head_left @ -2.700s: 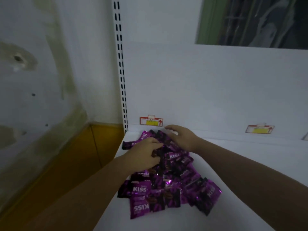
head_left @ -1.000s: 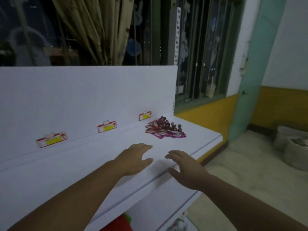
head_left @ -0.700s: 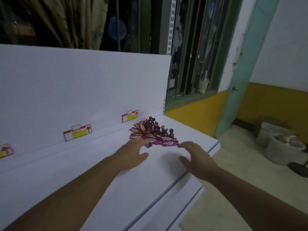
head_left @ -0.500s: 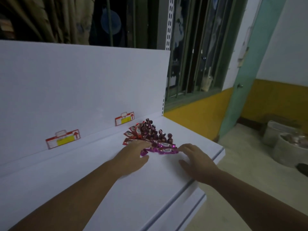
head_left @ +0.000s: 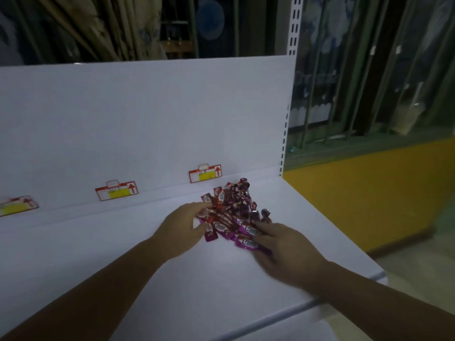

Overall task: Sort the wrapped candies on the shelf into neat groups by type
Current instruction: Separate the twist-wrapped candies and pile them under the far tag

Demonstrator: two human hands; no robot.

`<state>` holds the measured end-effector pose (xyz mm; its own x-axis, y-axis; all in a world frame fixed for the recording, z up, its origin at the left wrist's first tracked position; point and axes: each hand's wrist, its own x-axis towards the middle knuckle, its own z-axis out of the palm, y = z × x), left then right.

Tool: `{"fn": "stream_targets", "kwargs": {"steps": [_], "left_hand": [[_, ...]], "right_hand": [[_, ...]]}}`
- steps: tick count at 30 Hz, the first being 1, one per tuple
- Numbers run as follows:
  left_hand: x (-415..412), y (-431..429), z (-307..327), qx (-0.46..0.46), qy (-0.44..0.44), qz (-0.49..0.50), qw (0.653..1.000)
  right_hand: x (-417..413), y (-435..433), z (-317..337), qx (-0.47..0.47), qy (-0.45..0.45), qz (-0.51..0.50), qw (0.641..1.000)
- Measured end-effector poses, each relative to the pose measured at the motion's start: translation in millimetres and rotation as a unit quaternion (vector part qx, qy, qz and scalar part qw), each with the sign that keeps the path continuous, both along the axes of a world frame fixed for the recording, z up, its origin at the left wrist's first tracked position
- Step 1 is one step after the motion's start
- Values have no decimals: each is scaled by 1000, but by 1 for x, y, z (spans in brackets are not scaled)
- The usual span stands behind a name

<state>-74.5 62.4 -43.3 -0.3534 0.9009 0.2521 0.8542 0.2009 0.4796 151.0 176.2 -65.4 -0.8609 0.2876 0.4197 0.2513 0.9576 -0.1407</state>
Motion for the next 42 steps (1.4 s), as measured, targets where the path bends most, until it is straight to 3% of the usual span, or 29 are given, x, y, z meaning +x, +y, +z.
{"fn": "stream_targets", "kwargs": {"steps": [5, 12, 18, 21, 24, 29, 33, 36, 42], "left_hand": [[2, -10, 3, -111, 98, 7, 989], [10, -9, -2, -137, 158, -91, 974], [-1, -17, -5, -108, 94, -93, 985], [5, -7, 1, -38, 15, 53, 998], [19, 14, 5, -122, 60, 161, 977], [33, 34, -2, -151, 97, 173, 968], [26, 21, -4, -86, -56, 102, 990], [14, 10, -1, -97, -102, 106, 984], [20, 11, -2, -143, -18, 186, 972]], "right_hand": [[3, 7, -5, -47, 31, 20, 998], [3, 9, -6, -93, 44, -6, 995], [9, 10, -2, -148, 49, -1, 988], [9, 8, -2, -136, 38, -32, 989], [7, 7, -4, -103, 12, -69, 992], [2, 4, 0, -99, -34, -94, 990], [-2, 7, 14, -110, -63, -78, 989], [-6, 9, 26, -69, -136, -58, 987], [-22, 4, 27, 11, -231, -76, 970]]}}
